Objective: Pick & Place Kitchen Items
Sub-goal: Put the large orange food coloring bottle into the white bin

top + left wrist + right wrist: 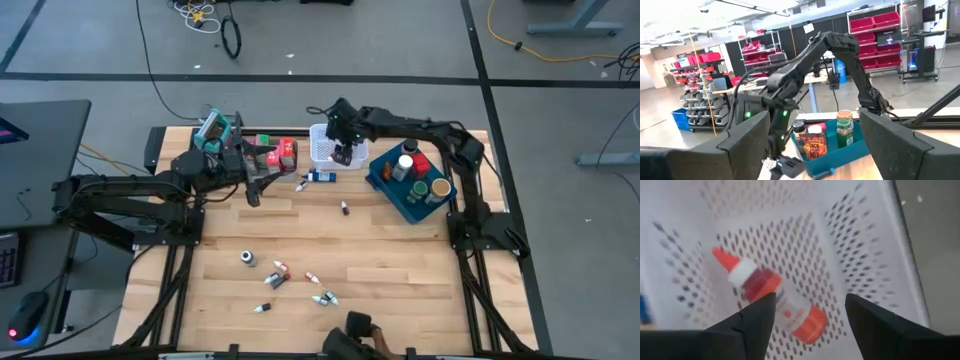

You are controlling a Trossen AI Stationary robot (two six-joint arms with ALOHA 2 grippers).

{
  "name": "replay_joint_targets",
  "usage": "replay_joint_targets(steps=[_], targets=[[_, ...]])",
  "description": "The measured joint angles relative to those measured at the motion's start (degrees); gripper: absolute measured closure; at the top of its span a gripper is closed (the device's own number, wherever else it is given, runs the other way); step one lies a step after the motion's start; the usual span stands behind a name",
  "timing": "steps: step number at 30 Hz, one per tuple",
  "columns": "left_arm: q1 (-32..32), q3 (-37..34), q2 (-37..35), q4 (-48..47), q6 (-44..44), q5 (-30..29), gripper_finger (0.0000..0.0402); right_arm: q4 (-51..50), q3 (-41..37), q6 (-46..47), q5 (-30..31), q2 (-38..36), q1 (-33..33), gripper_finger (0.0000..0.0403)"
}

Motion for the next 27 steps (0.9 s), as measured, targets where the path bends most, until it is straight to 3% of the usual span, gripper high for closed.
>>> replay_joint_targets(steps=[19,27], targets=[[0.0,0.0,0.0,0.54,5.2,-1.93,0.0085,-11.53,0.0,-6.65,-7.41,2.11,8.33,0.0152],[0.0,0.0,0.0,0.83,4.35,-1.91,0.0085,-9.29,0.0,-6.41,-0.71,2.11,10.28,0.0152]])
